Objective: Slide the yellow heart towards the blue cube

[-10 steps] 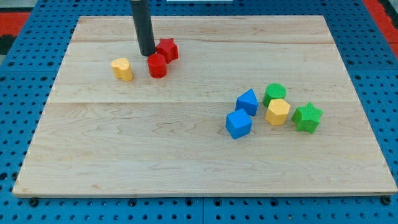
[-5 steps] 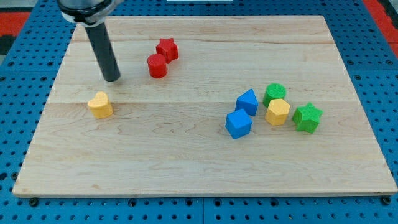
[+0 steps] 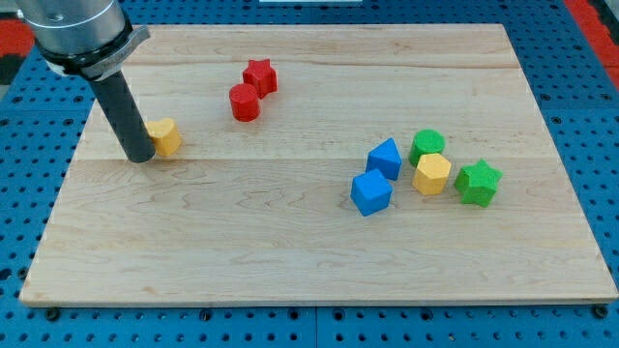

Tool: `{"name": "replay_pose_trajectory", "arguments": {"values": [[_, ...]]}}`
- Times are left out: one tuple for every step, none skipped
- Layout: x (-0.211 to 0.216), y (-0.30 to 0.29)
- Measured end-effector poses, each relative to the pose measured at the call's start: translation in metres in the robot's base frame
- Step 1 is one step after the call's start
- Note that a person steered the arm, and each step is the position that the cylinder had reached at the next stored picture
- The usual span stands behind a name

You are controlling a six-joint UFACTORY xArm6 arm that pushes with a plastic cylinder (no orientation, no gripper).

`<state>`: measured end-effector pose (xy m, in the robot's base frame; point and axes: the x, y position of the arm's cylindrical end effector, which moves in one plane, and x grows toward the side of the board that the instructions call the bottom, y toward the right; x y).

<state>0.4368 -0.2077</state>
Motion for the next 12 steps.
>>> {"name": "replay_pose_trajectory", "arguments": {"values": [[-0.031,-0.086],[-0.030,-0.003],[-0.011,0.068],[-0.036,0.053],[-0.026,0.093],[0.080,0.108],[0.132,0.168],[0.121,0.082],[0.078,0.053],[0.048,0.072],[0.049,0.129],[0.048,0.137]]}}
